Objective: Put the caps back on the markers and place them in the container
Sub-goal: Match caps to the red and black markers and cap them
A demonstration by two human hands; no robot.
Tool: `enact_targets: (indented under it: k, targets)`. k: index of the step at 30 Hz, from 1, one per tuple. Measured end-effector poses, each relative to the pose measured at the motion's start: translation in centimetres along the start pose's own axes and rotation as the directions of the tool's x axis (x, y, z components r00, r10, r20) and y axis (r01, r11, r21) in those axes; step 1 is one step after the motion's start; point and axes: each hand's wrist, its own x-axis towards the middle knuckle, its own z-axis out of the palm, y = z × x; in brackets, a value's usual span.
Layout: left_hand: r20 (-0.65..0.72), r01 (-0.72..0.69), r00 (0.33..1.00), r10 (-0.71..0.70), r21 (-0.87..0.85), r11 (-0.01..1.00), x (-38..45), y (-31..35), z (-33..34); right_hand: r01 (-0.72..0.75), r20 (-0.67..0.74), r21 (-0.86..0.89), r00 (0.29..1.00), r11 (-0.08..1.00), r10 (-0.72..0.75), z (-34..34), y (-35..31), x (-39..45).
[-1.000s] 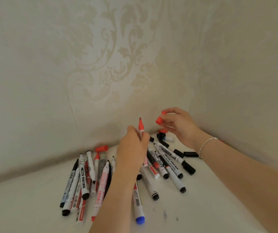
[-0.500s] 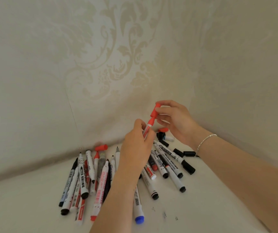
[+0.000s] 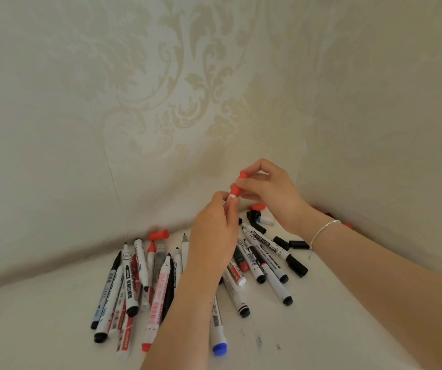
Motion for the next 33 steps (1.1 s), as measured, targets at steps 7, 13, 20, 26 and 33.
enact_targets:
  k: [7,13,20,26,33]
  targets:
    - [-0.081,-0.017,0.997,0.01,-0.083,0.996,-0.2,0.4,0.0,0.011,-0.018,0.016,1.0,1.0,-0.01,0.9,0.0,-0.7]
    - [-0.062,-0.037,0.998,0.027,-0.166,0.985,-0.7,2.3,0.2,0.036,-0.1,-0.065,0.994,0.997,-0.042,0.3,-0.7,-2.4]
    - [0.197,0.102,0.98,-0.02,-0.412,0.906,-2.3,8.4,1.6,0.036,-0.188,-0.407,0.974,0.913,-0.122,-3.7,-3.9,-5.3]
    - [0.419,0.051,0.906,0.065,-0.259,0.964,-3.5,10.5,4.2,-0.274,-0.261,-0.711,0.958,0.648,0.119,-12.3,-4.3,-8.1]
    - [0.512,0.085,0.858,-0.045,-0.055,0.995,-5.0,9.3,7.1,-0.317,-0.259,-0.911,0.938,0.264,0.23,-17.7,1.1,-12.1]
